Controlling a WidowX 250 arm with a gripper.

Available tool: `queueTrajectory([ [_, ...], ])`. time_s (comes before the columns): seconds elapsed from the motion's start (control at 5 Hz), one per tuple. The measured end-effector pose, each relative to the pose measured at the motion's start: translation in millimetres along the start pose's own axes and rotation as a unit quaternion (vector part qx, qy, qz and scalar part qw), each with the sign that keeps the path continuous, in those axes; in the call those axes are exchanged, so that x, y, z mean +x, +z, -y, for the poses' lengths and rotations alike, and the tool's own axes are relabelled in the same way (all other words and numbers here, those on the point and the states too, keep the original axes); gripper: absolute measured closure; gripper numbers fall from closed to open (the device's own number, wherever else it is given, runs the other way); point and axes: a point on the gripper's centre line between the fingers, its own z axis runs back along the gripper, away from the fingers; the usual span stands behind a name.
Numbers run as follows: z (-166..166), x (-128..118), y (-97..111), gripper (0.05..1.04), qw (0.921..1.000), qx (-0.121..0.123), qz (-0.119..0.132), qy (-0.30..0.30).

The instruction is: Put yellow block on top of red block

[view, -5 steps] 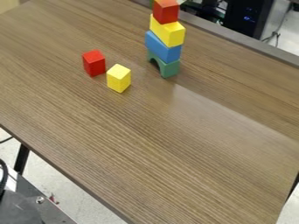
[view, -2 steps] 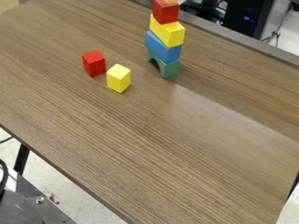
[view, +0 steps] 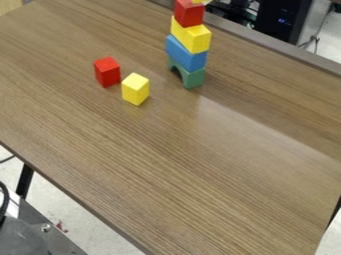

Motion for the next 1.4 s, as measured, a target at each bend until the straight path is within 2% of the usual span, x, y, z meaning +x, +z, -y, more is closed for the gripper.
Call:
queueTrajectory([
  [0.2, -3, 9, -7, 0.516, 0.9999, 0.005, -0.005, 0.009],
  [0.8, -5, 17, -10, 0.516, 0.9998, 0.008, -0.009, 0.017],
  [1.0, -5, 17, -10, 0.442, 0.9998, 0.008, -0.01, 0.017],
  [1.2, -5, 16, -16, 0.144, 0.9997, 0.012, -0.014, 0.016],
  [1.4, -5, 17, -17, 0.082, 0.9998, 0.014, -0.011, 0.014],
])
